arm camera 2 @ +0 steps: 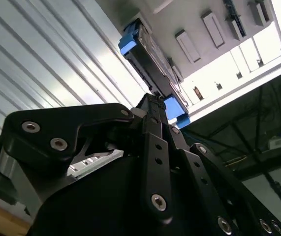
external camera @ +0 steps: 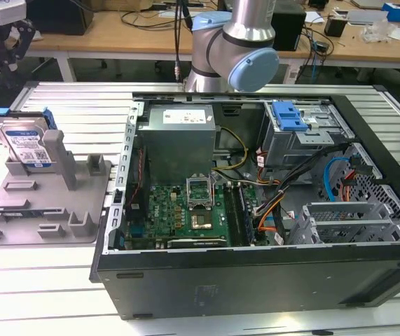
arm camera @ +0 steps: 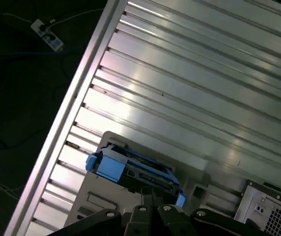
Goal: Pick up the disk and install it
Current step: 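Pick up the disk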
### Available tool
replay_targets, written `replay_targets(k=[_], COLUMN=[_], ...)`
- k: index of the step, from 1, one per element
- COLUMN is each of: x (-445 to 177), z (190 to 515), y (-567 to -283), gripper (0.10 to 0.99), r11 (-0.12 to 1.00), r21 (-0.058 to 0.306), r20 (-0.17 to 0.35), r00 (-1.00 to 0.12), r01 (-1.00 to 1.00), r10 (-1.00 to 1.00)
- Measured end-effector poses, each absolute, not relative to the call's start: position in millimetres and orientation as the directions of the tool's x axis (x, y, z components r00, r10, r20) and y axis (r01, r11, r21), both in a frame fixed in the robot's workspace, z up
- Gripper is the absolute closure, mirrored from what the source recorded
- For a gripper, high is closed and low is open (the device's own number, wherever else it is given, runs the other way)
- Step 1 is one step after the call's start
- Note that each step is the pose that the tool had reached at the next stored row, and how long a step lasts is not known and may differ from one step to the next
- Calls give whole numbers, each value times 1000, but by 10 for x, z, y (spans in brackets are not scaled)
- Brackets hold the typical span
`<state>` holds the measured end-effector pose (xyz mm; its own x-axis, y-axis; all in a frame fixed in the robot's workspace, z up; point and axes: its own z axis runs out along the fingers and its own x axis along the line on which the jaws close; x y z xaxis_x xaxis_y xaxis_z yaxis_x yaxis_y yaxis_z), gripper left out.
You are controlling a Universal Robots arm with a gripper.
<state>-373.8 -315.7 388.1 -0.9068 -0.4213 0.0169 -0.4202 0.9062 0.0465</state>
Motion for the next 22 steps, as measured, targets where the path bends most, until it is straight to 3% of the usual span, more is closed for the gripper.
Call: replay_targets(k=[22], x=[-3738], z=[3868], y=[-3157], gripper=[980], r11=[523], r21=[46], r20=[17], r00=[-523], r01=[-851], r10=[-852])
